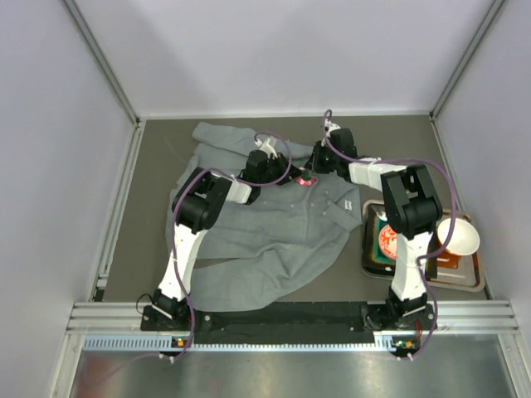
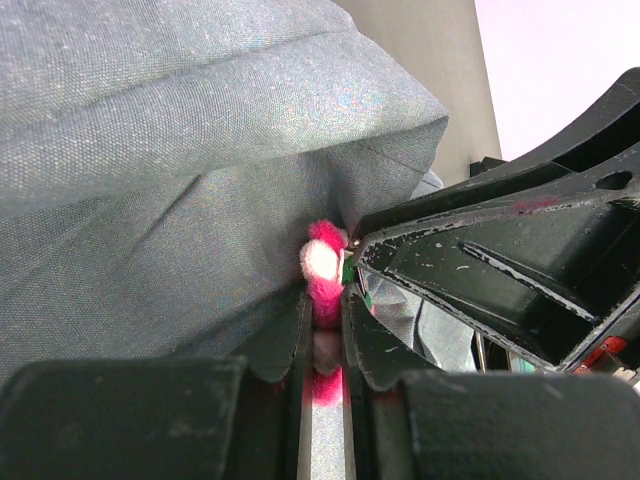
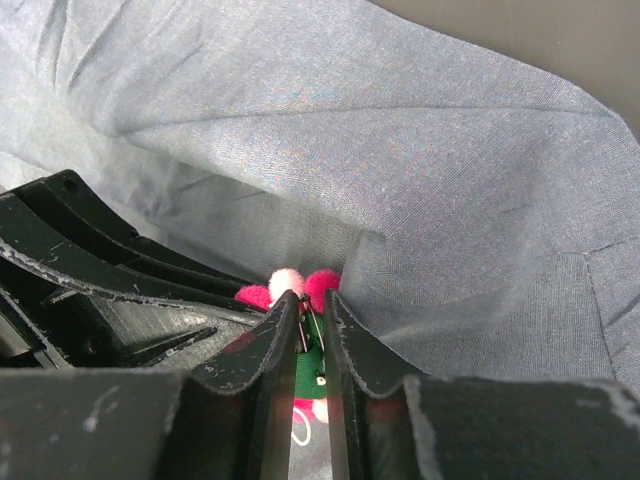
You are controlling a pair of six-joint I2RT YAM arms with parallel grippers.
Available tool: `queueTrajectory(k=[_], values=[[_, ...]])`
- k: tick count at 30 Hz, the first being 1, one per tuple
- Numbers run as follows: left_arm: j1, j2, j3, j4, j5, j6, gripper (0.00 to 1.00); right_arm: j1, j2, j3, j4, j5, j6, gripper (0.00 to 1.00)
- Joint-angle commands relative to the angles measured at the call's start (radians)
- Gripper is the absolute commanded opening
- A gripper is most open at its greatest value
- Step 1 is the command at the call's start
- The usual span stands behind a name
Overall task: Remove the brooch from the garment
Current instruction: Open the brooch with the flattened clothing.
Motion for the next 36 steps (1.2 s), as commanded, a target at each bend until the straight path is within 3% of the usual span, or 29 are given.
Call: queueTrajectory(k=[1,36], values=[[-0.009,0.01,0.015,-0.03,0.008,0.036,0.0,-0.003,-0.016,0.026,0.047,0.007,0.001,0.17],[-0.009,0.014,0.017,-0.024,0.015,0.03,0.0,-0.026,-0.016,0.013,0.072,-0.057,-0.004,0.21]])
